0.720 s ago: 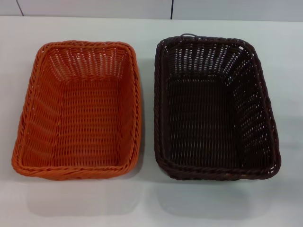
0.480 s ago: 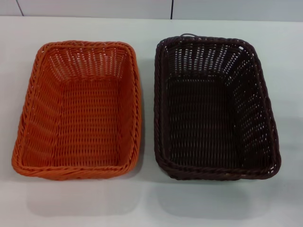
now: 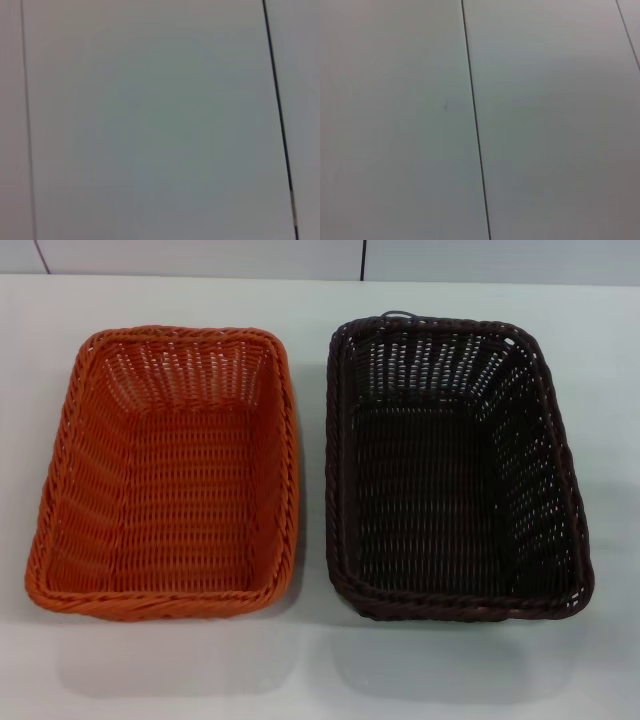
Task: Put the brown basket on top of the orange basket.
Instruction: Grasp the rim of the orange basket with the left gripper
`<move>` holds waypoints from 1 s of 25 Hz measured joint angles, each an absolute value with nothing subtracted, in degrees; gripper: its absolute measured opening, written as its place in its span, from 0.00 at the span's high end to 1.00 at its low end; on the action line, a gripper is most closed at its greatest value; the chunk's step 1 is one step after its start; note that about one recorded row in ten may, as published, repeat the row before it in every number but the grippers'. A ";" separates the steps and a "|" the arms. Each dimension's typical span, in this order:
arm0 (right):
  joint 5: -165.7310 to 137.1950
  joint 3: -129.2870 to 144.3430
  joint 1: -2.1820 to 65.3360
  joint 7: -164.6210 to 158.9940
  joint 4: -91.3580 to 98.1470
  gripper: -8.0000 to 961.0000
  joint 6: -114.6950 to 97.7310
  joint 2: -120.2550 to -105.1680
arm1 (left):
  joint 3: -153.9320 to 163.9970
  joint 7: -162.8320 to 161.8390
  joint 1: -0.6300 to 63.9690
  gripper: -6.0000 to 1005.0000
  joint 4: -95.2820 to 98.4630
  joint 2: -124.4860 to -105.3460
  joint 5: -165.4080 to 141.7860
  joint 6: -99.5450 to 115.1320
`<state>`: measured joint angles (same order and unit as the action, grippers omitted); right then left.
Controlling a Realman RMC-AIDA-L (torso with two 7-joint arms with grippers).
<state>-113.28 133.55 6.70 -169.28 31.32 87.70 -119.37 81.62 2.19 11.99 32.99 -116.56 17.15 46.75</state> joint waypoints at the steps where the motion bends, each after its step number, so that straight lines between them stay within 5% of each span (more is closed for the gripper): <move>1: -113.28 133.64 6.74 -169.28 31.39 0.18 87.68 -119.36 | 81.47 2.34 10.88 0.17 37.87 -116.16 16.24 41.08; 4: -113.28 133.99 6.76 -169.28 31.75 0.18 87.30 -119.35 | 80.99 2.07 9.15 0.17 48.21 -115.31 13.66 29.82; 5: -113.28 134.06 6.76 -169.28 31.84 0.18 87.19 -119.35 | 81.37 -0.69 7.31 0.17 61.69 -113.02 11.63 12.68; 9: -113.28 134.15 6.66 -169.28 31.94 0.18 86.99 -119.35 | 82.75 -3.11 5.33 0.17 79.01 -110.21 13.77 -10.63; 12: -113.28 134.14 6.77 -169.29 31.98 0.18 86.21 -119.36 | 82.65 -0.90 4.83 0.17 84.08 -109.88 16.28 -17.46; 17: -113.26 134.12 7.19 -169.32 32.04 0.18 85.34 -119.33 | 74.77 13.92 6.04 0.17 96.05 -112.20 29.89 -38.86; 18: -113.26 134.12 7.26 -169.32 32.03 0.18 85.25 -119.32 | 67.44 21.92 7.94 0.17 98.75 -115.61 35.27 -49.06; 20: -113.25 134.12 7.29 -169.34 32.04 0.18 85.04 -119.33 | 63.29 26.16 9.18 0.17 100.28 -117.68 37.25 -54.78; 25: -113.23 134.12 7.20 -169.36 32.17 0.18 84.88 -119.35 | 62.99 26.96 9.27 0.17 101.79 -118.19 39.59 -64.12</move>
